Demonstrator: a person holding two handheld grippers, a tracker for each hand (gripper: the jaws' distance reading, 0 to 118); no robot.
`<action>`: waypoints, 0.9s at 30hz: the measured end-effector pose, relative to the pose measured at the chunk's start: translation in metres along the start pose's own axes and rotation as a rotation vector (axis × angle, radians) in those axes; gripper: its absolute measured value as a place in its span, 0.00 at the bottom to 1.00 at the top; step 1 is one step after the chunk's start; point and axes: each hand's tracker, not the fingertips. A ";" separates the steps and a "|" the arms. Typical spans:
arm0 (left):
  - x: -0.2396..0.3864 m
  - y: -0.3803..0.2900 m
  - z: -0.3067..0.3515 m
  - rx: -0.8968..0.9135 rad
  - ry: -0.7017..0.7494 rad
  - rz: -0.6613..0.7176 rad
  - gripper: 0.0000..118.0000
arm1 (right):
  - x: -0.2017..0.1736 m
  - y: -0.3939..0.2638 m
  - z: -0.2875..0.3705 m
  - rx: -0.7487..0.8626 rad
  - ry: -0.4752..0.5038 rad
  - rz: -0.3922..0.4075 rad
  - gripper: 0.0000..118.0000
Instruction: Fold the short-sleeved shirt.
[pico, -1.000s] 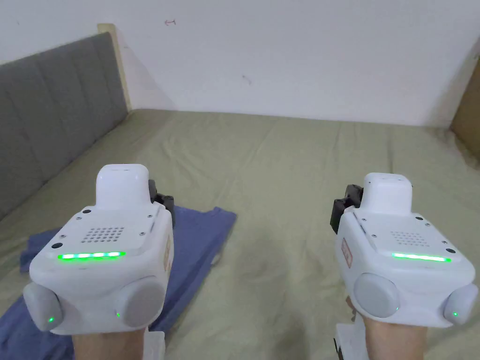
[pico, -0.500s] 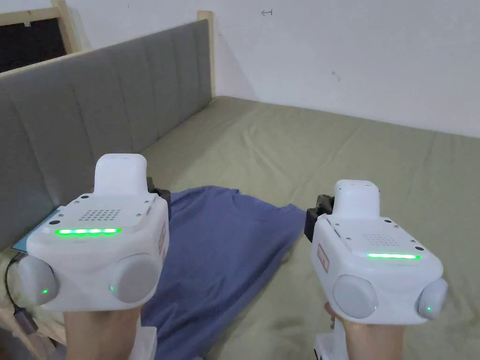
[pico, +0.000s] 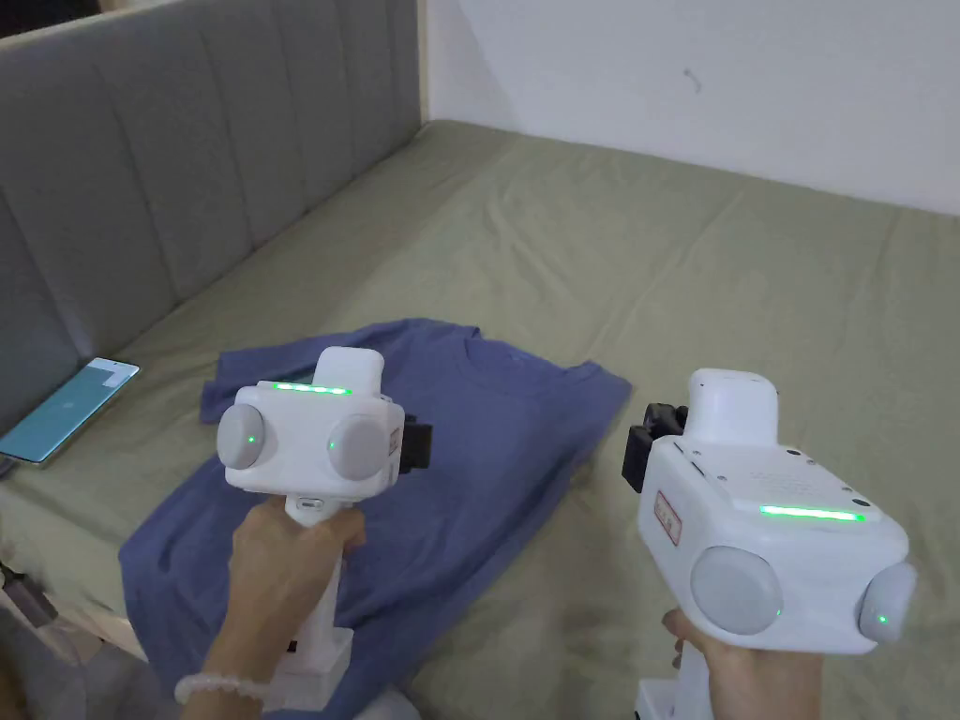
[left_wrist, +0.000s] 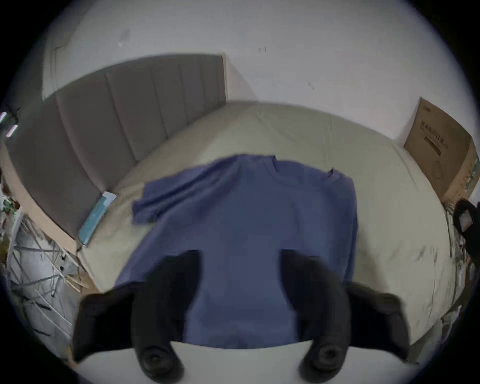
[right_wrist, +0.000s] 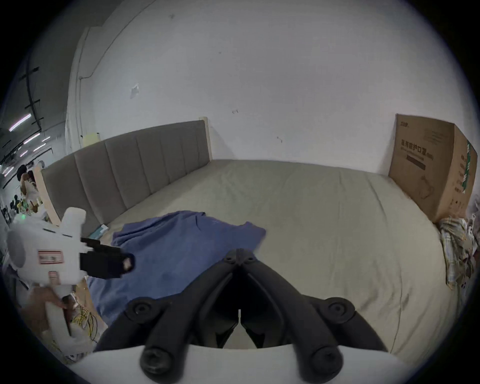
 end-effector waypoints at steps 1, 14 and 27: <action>0.001 -0.001 -0.008 -0.028 -0.008 0.005 0.91 | 0.003 -0.002 -0.004 -0.011 0.002 -0.010 0.00; 0.026 -0.009 -0.090 -0.253 -0.088 -0.068 0.86 | 0.014 -0.019 -0.044 -0.110 -0.023 -0.010 0.00; 0.011 0.008 -0.083 -0.244 -0.057 0.012 0.00 | 0.020 -0.021 -0.036 -0.125 -0.021 -0.039 0.00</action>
